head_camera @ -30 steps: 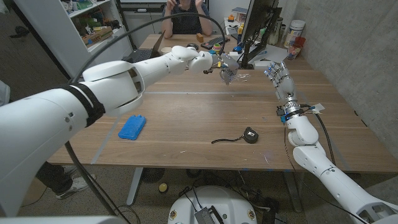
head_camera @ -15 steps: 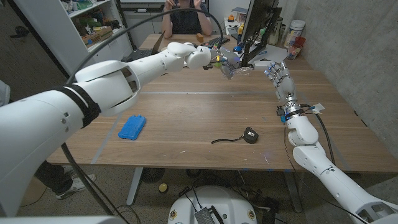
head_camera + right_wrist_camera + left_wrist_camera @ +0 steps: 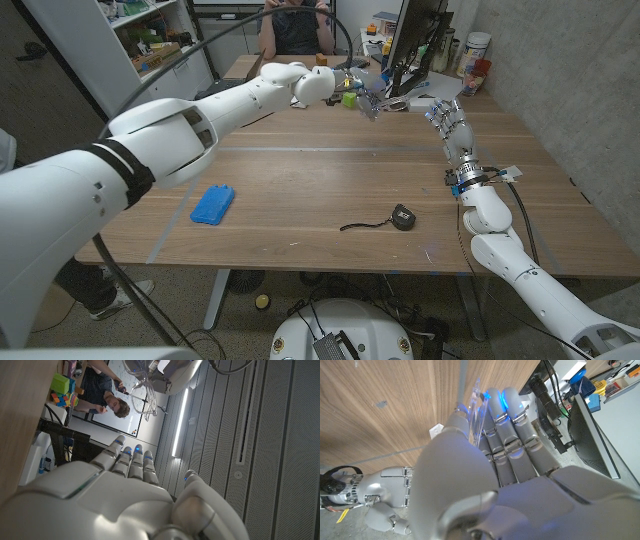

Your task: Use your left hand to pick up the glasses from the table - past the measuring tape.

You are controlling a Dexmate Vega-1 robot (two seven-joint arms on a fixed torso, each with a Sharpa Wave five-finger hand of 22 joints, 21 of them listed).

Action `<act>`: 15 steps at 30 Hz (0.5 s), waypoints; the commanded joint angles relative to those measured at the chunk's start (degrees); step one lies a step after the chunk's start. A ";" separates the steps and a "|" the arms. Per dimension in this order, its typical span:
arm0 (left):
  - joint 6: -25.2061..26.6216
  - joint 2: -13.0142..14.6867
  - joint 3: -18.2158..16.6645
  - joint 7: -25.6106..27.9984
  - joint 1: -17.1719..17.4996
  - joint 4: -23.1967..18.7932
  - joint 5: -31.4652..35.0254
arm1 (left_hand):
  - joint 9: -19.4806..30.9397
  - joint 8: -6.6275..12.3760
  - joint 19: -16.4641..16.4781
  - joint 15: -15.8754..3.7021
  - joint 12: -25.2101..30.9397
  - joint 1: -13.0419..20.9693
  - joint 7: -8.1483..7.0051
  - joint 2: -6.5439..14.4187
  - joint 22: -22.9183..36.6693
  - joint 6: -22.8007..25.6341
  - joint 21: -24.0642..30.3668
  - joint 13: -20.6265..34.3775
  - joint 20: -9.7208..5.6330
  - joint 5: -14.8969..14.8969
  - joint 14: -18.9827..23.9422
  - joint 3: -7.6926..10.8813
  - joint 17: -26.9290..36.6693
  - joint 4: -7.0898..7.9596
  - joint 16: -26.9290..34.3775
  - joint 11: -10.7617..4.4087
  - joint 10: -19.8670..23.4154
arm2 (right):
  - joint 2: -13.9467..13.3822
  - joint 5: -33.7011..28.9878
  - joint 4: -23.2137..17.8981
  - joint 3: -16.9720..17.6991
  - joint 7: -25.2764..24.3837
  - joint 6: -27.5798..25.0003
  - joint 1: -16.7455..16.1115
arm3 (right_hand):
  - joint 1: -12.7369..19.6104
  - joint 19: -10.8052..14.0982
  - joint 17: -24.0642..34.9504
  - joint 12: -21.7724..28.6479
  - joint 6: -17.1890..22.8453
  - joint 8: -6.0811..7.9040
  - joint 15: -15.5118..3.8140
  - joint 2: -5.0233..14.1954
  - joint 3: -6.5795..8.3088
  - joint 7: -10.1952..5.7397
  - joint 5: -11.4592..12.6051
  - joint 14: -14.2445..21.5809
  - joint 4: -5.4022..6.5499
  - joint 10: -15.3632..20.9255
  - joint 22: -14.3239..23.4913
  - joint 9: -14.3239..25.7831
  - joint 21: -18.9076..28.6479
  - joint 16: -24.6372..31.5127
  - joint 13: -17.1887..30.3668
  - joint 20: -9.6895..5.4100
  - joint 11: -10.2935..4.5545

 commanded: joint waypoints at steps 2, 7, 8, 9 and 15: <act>-2.42 1.52 -4.15 -1.63 1.36 -2.15 -3.62 | 0.14 0.28 -0.36 -5.05 -0.13 6.62 0.96 6.15 -0.08 0.71 0.57 0.00 -3.59 0.20 5.62 0.89 0.35 -0.11 -0.18 -1.45 2.07 | 0.06 -0.28 -0.37 0.02 -0.20 0.20 -0.07 | -0.09 0.23 0.12 0.06 0.56 0.12 0.11 -0.49 -0.28 0.03 0.29 0.43 -0.01 0.78 0.18 0.11 -0.19 -0.22 0.10 -0.69 -0.03; -3.74 1.72 -5.49 -2.49 1.71 -2.02 -5.53 | 0.17 0.23 -0.47 -5.06 -0.23 6.63 0.84 6.10 -0.26 0.75 0.87 0.04 -3.60 0.21 5.71 0.98 0.46 -0.13 -0.29 -1.52 2.20 | 0.06 -0.27 -0.65 0.08 -0.30 0.28 -0.22 | -0.11 0.24 0.12 0.06 0.64 0.14 0.13 -0.49 -0.33 0.06 0.32 0.52 -0.01 0.82 0.18 0.11 -0.20 -0.21 0.10 -0.68 -0.11; -3.66 1.93 -5.69 -2.49 1.84 -2.45 -5.51 | 0.18 0.22 -0.48 -5.06 -0.32 6.63 0.86 6.09 -0.30 0.78 0.96 -0.06 -3.61 0.21 5.72 1.00 0.48 -0.14 -0.32 -1.43 2.22 | 0.03 -0.41 -0.73 0.10 -0.42 0.27 -0.26 | -0.11 0.24 0.12 0.07 0.65 0.14 0.12 -0.49 -0.34 0.07 0.33 0.51 -0.01 0.84 0.18 0.11 -0.20 -0.22 0.10 -0.71 -0.09; -3.54 2.14 -5.90 -2.63 1.97 -2.89 -5.59 | 0.16 0.17 -0.54 -5.06 -0.34 6.64 0.89 6.08 -0.36 0.74 1.05 0.03 -3.57 0.21 5.74 1.03 0.52 -0.15 -0.36 -1.63 2.19 | 0.03 -0.33 -0.72 0.08 -0.27 0.36 -0.26 | -0.11 0.25 0.12 0.07 0.66 0.15 0.14 -0.49 -0.35 0.03 0.33 0.52 -0.01 0.86 0.18 0.11 -0.20 -0.21 0.10 -0.72 -0.06; -3.90 3.44 -7.73 -3.43 3.13 -5.31 -7.12 | 0.23 0.14 -0.61 -5.05 -0.43 6.63 0.89 6.06 -0.55 0.81 1.41 0.08 -3.52 0.23 5.71 1.13 0.62 -0.14 -0.54 -1.45 2.36 | 0.01 -0.70 -1.14 0.22 -0.71 0.59 -0.65 | -0.12 0.26 0.12 0.06 0.70 0.15 0.13 -0.49 -0.38 0.07 0.36 0.52 -0.02 0.87 0.17 0.12 -0.20 -0.23 0.11 -0.70 0.05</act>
